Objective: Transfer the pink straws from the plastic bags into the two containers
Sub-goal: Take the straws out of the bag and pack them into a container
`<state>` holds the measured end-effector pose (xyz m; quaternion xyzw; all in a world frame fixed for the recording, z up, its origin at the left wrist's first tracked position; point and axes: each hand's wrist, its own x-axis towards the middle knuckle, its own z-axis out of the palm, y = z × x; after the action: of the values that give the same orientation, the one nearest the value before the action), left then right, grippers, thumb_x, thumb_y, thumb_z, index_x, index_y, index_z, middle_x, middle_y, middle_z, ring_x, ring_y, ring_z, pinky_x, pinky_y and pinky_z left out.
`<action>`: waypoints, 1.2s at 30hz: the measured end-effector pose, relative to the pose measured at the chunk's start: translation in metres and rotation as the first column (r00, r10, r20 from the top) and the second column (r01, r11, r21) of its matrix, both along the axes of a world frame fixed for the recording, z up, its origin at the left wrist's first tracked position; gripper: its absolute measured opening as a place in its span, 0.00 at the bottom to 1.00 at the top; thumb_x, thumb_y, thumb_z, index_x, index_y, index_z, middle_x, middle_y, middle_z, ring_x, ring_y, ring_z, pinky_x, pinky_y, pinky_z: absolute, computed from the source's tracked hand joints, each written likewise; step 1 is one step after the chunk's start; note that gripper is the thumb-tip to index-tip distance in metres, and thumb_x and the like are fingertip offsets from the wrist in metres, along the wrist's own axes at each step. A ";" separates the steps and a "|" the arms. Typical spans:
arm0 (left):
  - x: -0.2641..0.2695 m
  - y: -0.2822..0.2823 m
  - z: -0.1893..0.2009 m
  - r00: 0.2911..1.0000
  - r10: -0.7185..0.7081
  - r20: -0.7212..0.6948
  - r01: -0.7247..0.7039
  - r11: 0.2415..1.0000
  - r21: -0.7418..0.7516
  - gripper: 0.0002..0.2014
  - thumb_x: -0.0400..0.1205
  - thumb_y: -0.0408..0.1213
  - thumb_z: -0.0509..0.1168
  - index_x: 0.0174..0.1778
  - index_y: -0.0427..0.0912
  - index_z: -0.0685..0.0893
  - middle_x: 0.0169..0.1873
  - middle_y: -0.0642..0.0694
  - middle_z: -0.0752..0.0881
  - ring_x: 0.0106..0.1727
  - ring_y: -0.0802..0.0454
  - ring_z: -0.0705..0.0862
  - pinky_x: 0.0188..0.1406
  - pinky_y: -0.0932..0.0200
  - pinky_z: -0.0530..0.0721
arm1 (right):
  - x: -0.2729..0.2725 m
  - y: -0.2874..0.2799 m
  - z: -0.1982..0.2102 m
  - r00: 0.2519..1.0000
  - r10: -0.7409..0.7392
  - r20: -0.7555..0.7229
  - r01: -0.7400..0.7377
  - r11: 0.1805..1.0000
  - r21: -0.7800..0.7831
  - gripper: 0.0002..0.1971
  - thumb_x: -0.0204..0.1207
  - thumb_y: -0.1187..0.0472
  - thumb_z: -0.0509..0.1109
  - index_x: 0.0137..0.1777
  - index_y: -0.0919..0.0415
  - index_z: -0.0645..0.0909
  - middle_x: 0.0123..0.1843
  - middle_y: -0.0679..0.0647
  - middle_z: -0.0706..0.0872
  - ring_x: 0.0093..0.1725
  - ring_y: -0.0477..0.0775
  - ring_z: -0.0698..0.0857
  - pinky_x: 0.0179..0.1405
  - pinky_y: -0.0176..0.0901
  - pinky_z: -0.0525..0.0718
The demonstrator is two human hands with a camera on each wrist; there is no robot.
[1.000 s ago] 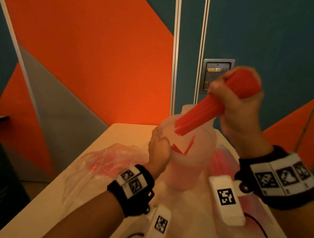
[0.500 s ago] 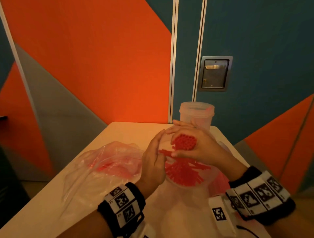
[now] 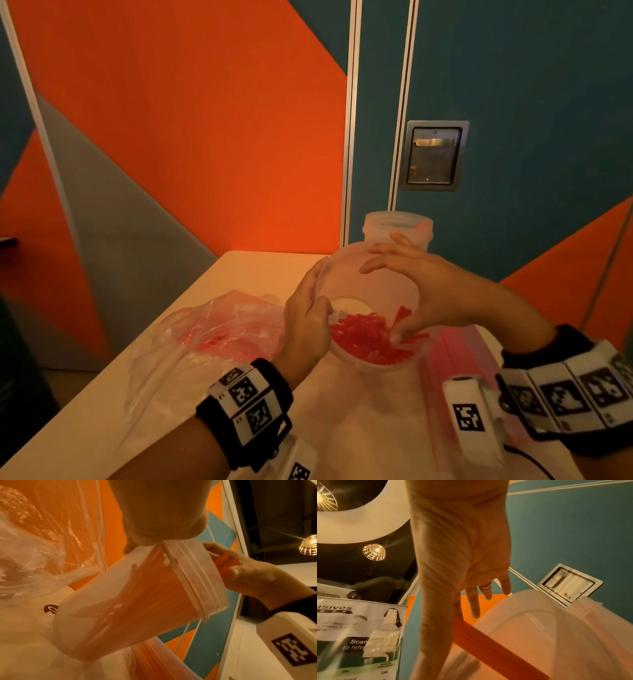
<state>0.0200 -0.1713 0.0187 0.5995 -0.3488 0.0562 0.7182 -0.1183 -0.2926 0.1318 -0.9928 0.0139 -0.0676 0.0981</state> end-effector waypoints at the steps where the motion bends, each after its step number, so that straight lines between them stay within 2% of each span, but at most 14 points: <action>1: 0.002 -0.001 0.001 1.000 0.005 -0.024 -0.006 1.000 -0.014 0.25 0.74 0.39 0.55 0.68 0.45 0.79 0.47 0.74 0.83 0.35 0.61 0.76 0.35 0.69 0.75 | -0.001 0.000 0.001 0.999 -0.022 0.028 0.022 1.000 -0.005 0.39 0.59 0.47 0.82 0.70 0.37 0.67 0.82 0.38 0.52 0.83 0.46 0.41 0.80 0.60 0.49; 4: 0.006 -0.002 0.004 0.994 0.024 -0.103 -0.030 0.998 -0.050 0.23 0.76 0.42 0.56 0.66 0.45 0.80 0.33 0.73 0.83 0.28 0.66 0.75 0.32 0.72 0.74 | 0.003 0.002 -0.005 0.975 -0.176 0.133 0.203 0.953 -0.227 0.28 0.69 0.48 0.75 0.69 0.37 0.70 0.82 0.45 0.54 0.83 0.52 0.48 0.78 0.60 0.51; 6: 0.005 -0.002 0.006 0.994 0.027 -0.108 -0.033 0.998 -0.054 0.20 0.77 0.40 0.58 0.66 0.46 0.81 0.32 0.72 0.83 0.29 0.67 0.76 0.33 0.70 0.74 | 0.005 0.002 -0.011 0.958 -0.238 0.158 0.275 0.918 -0.286 0.29 0.74 0.53 0.72 0.73 0.37 0.67 0.83 0.47 0.51 0.83 0.55 0.49 0.79 0.61 0.51; 10: -0.003 0.001 0.003 1.000 0.015 -0.018 -0.015 1.000 -0.014 0.26 0.73 0.36 0.55 0.68 0.45 0.79 0.48 0.72 0.85 0.32 0.63 0.77 0.33 0.69 0.75 | 0.008 0.015 -0.012 0.950 -0.081 0.302 0.052 0.993 0.104 0.16 0.75 0.63 0.68 0.62 0.51 0.80 0.69 0.48 0.77 0.68 0.48 0.73 0.74 0.51 0.68; 12: -0.008 0.002 -0.003 0.999 0.000 0.053 -0.001 1.000 0.025 0.30 0.69 0.38 0.54 0.70 0.48 0.77 0.57 0.64 0.85 0.43 0.59 0.83 0.42 0.62 0.80 | 0.018 0.025 -0.019 0.979 -0.079 0.187 0.050 0.987 0.156 0.13 0.80 0.54 0.61 0.60 0.51 0.82 0.63 0.48 0.83 0.62 0.48 0.78 0.68 0.51 0.75; 14: -0.008 0.005 -0.009 0.990 0.008 0.141 -0.017 0.998 0.058 0.32 0.67 0.43 0.52 0.71 0.53 0.74 0.66 0.57 0.80 0.63 0.60 0.80 0.62 0.55 0.80 | 0.037 0.027 -0.037 0.984 -0.116 -0.139 0.135 0.981 0.137 0.21 0.80 0.42 0.51 0.68 0.43 0.76 0.73 0.49 0.75 0.70 0.53 0.73 0.72 0.55 0.70; 17: -0.003 0.009 -0.011 0.988 0.051 0.149 -0.058 0.997 0.048 0.32 0.66 0.43 0.53 0.71 0.52 0.73 0.68 0.50 0.79 0.68 0.52 0.78 0.68 0.44 0.77 | 0.064 0.019 -0.067 0.903 -0.189 -0.386 0.272 0.947 0.172 0.31 0.72 0.29 0.47 0.75 0.34 0.61 0.82 0.49 0.58 0.79 0.59 0.62 0.77 0.58 0.61; 19: -0.007 0.011 -0.010 0.969 0.026 0.245 -0.049 0.995 0.091 0.31 0.66 0.44 0.52 0.70 0.57 0.71 0.70 0.48 0.77 0.72 0.52 0.75 0.72 0.44 0.73 | 0.071 0.020 -0.081 0.901 -0.154 -0.406 0.236 0.958 0.161 0.30 0.77 0.35 0.50 0.78 0.41 0.60 0.83 0.54 0.59 0.80 0.60 0.59 0.79 0.55 0.58; 22: -0.013 0.011 -0.012 0.921 -0.019 0.389 -0.044 0.987 0.152 0.29 0.71 0.44 0.51 0.72 0.58 0.71 0.71 0.48 0.77 0.74 0.53 0.73 0.74 0.47 0.71 | 0.070 0.031 -0.085 0.910 -0.060 -0.411 0.135 0.978 0.157 0.25 0.80 0.57 0.60 0.77 0.58 0.66 0.80 0.61 0.64 0.79 0.64 0.62 0.79 0.56 0.59; 25: -0.008 0.015 -0.015 0.920 -0.014 0.392 -0.042 0.990 0.134 0.30 0.70 0.42 0.51 0.71 0.60 0.72 0.71 0.51 0.76 0.73 0.56 0.73 0.73 0.48 0.72 | 0.065 0.025 -0.075 0.881 -0.008 -0.473 0.052 0.996 0.079 0.25 0.71 0.56 0.67 0.69 0.58 0.76 0.71 0.60 0.75 0.70 0.61 0.74 0.72 0.57 0.71; 29: -0.001 0.019 -0.012 0.966 -0.007 0.257 -0.013 0.997 0.077 0.30 0.66 0.41 0.54 0.67 0.66 0.72 0.69 0.51 0.79 0.71 0.54 0.76 0.71 0.44 0.74 | 0.055 0.005 -0.053 0.855 0.037 -0.518 -0.011 0.999 0.053 0.23 0.66 0.57 0.67 0.63 0.49 0.81 0.67 0.48 0.79 0.64 0.51 0.76 0.67 0.48 0.76; 32: -0.001 0.020 -0.009 0.971 -0.038 0.238 0.015 0.995 0.100 0.30 0.67 0.41 0.54 0.67 0.64 0.73 0.68 0.51 0.79 0.71 0.55 0.76 0.70 0.44 0.75 | 0.054 0.001 -0.029 0.885 0.078 -0.459 0.015 0.980 0.197 0.24 0.75 0.60 0.67 0.72 0.48 0.74 0.72 0.46 0.73 0.70 0.45 0.70 0.69 0.39 0.69; 34: -0.002 0.018 -0.007 0.969 -0.067 0.237 0.039 0.992 0.124 0.29 0.67 0.41 0.54 0.66 0.64 0.73 0.69 0.51 0.79 0.71 0.56 0.76 0.71 0.45 0.74 | 0.062 0.002 -0.028 0.927 0.012 -0.374 0.059 0.983 0.176 0.23 0.80 0.54 0.62 0.76 0.50 0.68 0.78 0.49 0.68 0.77 0.50 0.66 0.75 0.43 0.64; 36: -0.003 0.017 -0.006 0.971 -0.076 0.226 0.048 0.991 0.128 0.29 0.67 0.43 0.54 0.66 0.64 0.73 0.69 0.50 0.79 0.71 0.54 0.76 0.71 0.44 0.74 | 0.072 0.008 -0.043 0.870 -0.032 -0.492 0.097 0.990 0.106 0.24 0.83 0.51 0.57 0.77 0.57 0.65 0.77 0.55 0.69 0.75 0.56 0.69 0.77 0.49 0.64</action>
<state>0.0169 -0.1547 0.0126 0.6205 -0.4511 0.0813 0.6363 -0.0466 -0.2849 0.0891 -0.9683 0.0756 0.1832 0.1521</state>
